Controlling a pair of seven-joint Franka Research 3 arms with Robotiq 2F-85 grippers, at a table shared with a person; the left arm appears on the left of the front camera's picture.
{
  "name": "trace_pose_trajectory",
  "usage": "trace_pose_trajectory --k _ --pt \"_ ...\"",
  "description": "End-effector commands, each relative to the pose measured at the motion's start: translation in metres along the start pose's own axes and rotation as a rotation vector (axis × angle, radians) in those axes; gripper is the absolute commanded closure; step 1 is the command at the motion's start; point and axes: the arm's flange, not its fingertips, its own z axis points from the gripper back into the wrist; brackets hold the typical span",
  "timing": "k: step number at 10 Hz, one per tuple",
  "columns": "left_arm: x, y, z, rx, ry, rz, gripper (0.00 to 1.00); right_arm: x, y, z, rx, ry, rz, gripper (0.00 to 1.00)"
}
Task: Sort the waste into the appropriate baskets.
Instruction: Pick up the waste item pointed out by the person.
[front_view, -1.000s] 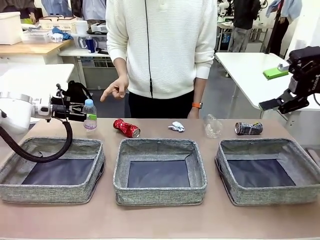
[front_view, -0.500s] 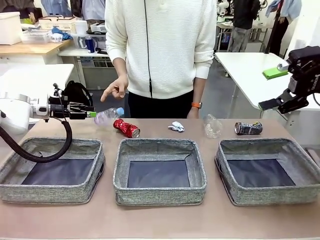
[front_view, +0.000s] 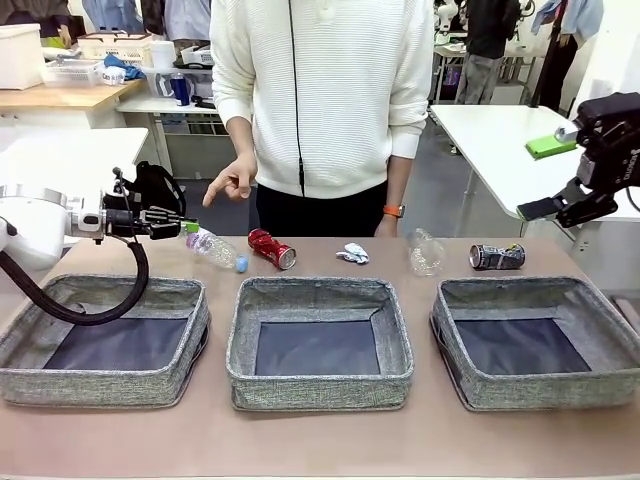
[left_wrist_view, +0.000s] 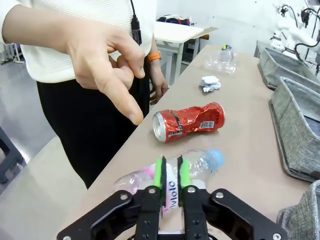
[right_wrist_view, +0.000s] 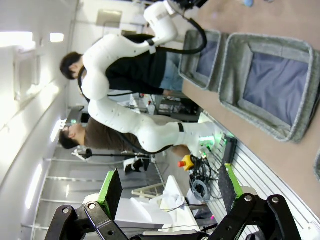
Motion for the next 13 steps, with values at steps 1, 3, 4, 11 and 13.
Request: trace_pose_trajectory --k 1,3,4,11,13 --pt "0.005 -0.005 0.006 0.003 0.021 -0.054 1.00 0.004 0.003 -0.002 0.021 -0.006 0.016 0.00" --pt "0.010 -0.010 0.012 -0.024 0.037 -0.066 1.00 0.004 0.003 -0.002 0.021 -0.006 0.016 0.00" --pt "0.015 -0.016 0.017 -0.033 0.055 -0.092 0.89 0.004 0.003 -0.002 0.021 -0.006 0.016 0.00" --pt "0.092 -0.047 0.027 -0.008 0.536 -0.451 0.20 0.004 0.003 -0.002 0.021 -0.006 0.016 0.00" --pt "0.104 -0.046 0.008 -0.051 0.642 -0.534 0.01 0.004 0.003 -0.002 0.021 -0.006 0.016 0.00"
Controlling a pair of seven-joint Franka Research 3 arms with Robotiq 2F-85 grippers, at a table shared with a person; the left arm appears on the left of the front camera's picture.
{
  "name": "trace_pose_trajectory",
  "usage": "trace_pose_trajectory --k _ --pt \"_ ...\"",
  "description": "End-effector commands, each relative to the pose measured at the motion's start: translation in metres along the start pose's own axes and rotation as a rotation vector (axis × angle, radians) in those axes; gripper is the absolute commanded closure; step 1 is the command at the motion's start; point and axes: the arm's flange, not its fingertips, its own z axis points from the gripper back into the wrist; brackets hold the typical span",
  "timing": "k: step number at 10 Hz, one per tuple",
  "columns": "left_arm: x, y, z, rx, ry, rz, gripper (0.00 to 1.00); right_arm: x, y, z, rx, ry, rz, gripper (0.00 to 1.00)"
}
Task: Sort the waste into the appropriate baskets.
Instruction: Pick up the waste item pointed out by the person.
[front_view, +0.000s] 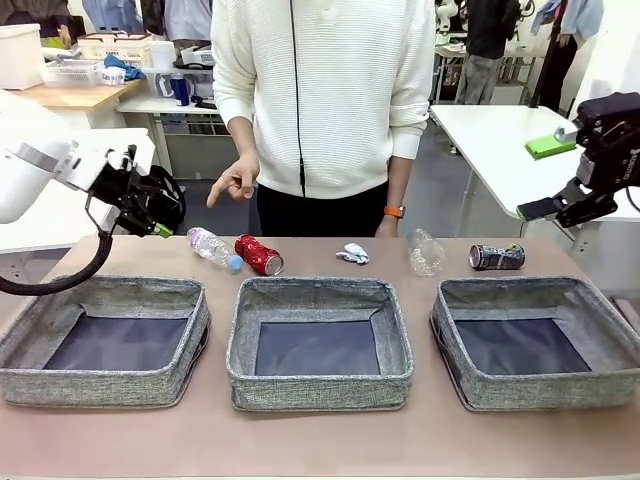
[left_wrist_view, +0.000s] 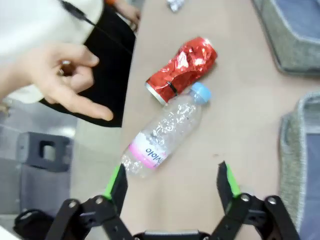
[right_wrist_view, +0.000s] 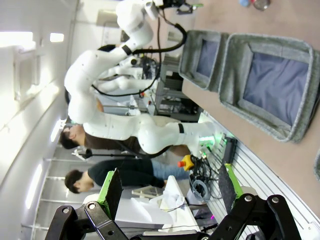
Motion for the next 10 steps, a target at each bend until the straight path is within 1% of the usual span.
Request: trace_pose_trajectory --k 1,4,6,7,10 --pt "0.011 0.004 -0.014 -0.075 0.064 -0.047 0.00 0.003 0.003 -0.002 0.021 -0.006 0.016 0.00" --pt "0.020 0.030 -0.029 -0.163 0.074 -0.088 0.00 0.003 0.003 -0.002 0.021 -0.006 0.016 0.00" --pt "0.026 0.041 -0.051 -0.215 0.139 -0.118 0.00 0.003 0.003 -0.002 0.021 -0.006 0.016 0.00" --pt "0.026 0.047 -0.063 -0.244 0.152 -0.124 0.00 0.003 0.003 -0.002 0.021 -0.006 0.016 0.00" --pt "0.023 0.064 -0.095 -0.263 0.189 -0.141 0.00 0.003 0.003 -0.002 0.021 -0.006 0.016 0.00"
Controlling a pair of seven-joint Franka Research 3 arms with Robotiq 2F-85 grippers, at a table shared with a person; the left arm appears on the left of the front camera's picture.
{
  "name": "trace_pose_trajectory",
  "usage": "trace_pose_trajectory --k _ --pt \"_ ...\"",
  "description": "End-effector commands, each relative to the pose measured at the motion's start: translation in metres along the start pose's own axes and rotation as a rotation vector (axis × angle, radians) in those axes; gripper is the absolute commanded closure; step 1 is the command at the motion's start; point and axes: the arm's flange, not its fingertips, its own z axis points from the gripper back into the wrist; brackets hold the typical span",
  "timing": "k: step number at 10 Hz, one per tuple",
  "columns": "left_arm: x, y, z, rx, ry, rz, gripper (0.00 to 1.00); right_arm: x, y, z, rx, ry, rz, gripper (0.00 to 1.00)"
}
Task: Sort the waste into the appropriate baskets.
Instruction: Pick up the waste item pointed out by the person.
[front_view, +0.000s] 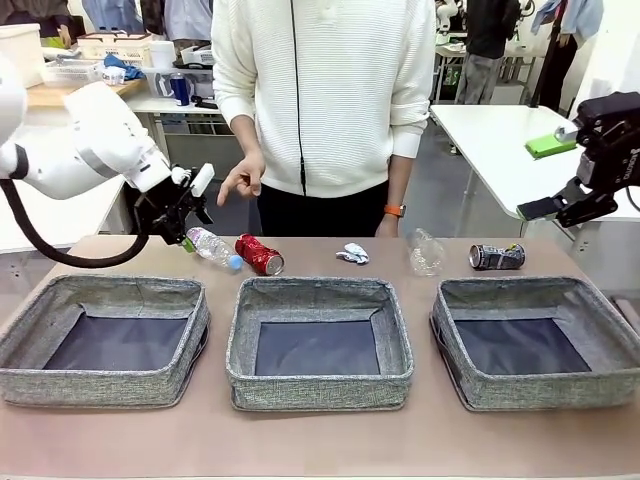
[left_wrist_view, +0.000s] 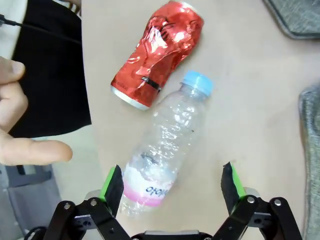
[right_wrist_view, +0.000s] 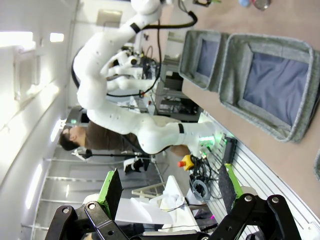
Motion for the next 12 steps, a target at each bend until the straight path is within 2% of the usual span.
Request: trace_pose_trajectory --k 1,8,9,10,11,12 --pt "-0.001 0.018 -0.007 -0.025 0.032 0.001 0.00 0.003 0.003 -0.002 0.021 -0.007 0.015 0.00" --pt "-0.007 0.024 -0.040 -0.101 0.054 -0.012 0.00 0.003 0.003 -0.002 0.021 -0.007 0.015 0.00" --pt "-0.008 0.023 -0.041 -0.113 0.056 -0.012 0.26 0.003 0.003 -0.002 0.021 -0.007 0.015 0.00" --pt "-0.008 0.023 -0.041 -0.115 0.062 -0.003 0.60 0.003 0.003 -0.002 0.021 -0.007 0.015 0.00" --pt "-0.008 0.023 -0.041 -0.115 0.062 -0.006 0.86 0.003 0.003 -0.002 0.021 -0.007 0.015 0.00" --pt "-0.008 0.024 -0.041 -0.112 0.061 -0.002 1.00 0.003 0.003 -0.002 0.021 -0.007 0.015 0.00"
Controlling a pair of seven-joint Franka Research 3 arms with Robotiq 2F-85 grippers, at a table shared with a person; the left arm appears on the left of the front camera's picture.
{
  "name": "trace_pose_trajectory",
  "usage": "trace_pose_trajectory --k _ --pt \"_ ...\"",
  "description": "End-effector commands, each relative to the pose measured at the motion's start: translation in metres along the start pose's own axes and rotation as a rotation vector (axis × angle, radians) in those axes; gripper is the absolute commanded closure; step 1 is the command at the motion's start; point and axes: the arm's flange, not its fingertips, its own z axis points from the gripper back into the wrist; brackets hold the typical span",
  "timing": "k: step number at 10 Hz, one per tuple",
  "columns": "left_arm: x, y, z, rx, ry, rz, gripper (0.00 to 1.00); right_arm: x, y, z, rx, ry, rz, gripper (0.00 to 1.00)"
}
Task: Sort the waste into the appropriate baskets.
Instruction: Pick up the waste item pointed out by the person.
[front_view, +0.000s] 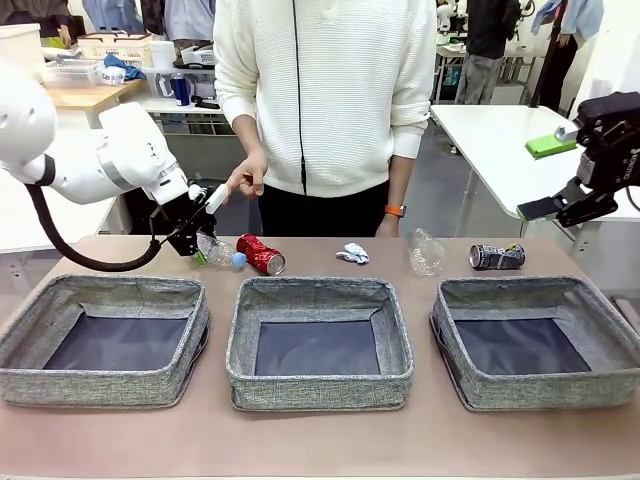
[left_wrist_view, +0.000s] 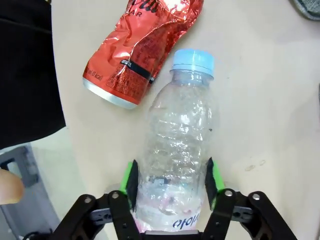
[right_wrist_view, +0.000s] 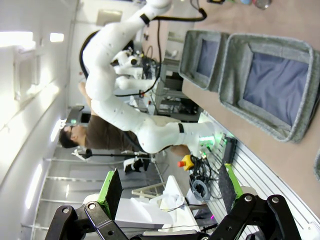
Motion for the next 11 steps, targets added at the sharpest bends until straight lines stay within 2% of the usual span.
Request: trace_pose_trajectory --k 1,2,3,4,5,6,7,8,10,11 --pt "0.000 0.007 0.003 -0.011 0.014 0.025 1.00 0.003 0.002 -0.002 0.021 -0.007 0.015 0.00" --pt "0.000 0.005 0.005 -0.032 0.021 0.027 1.00 0.003 0.002 -0.002 0.021 -0.007 0.015 0.00" --pt "-0.001 0.002 0.009 -0.062 0.034 0.036 0.94 0.003 0.002 -0.002 0.021 -0.007 0.015 0.00" --pt "-0.004 -0.002 0.016 -0.101 0.080 0.072 1.00 0.003 0.002 -0.002 0.021 -0.007 0.015 0.00" --pt "-0.007 -0.007 0.030 -0.088 0.096 0.142 1.00 0.003 0.002 -0.002 0.021 -0.007 0.015 0.00" --pt "-0.008 -0.016 0.059 -0.022 0.054 0.200 1.00 0.003 0.002 -0.002 0.021 -0.007 0.015 0.00" --pt "-0.010 -0.031 0.090 0.065 0.061 0.239 1.00 0.003 0.002 -0.002 0.021 -0.007 0.015 0.00" --pt "-0.010 -0.052 0.127 0.156 0.036 0.351 1.00 0.003 0.002 -0.002 0.021 -0.007 0.015 0.00" --pt "-0.011 -0.120 0.192 0.148 0.014 0.826 1.00 0.003 0.002 -0.002 0.021 -0.007 0.015 0.00" --pt "-0.006 -0.151 0.215 0.272 0.006 0.929 1.00 0.003 0.002 -0.002 0.021 -0.007 0.015 0.00"
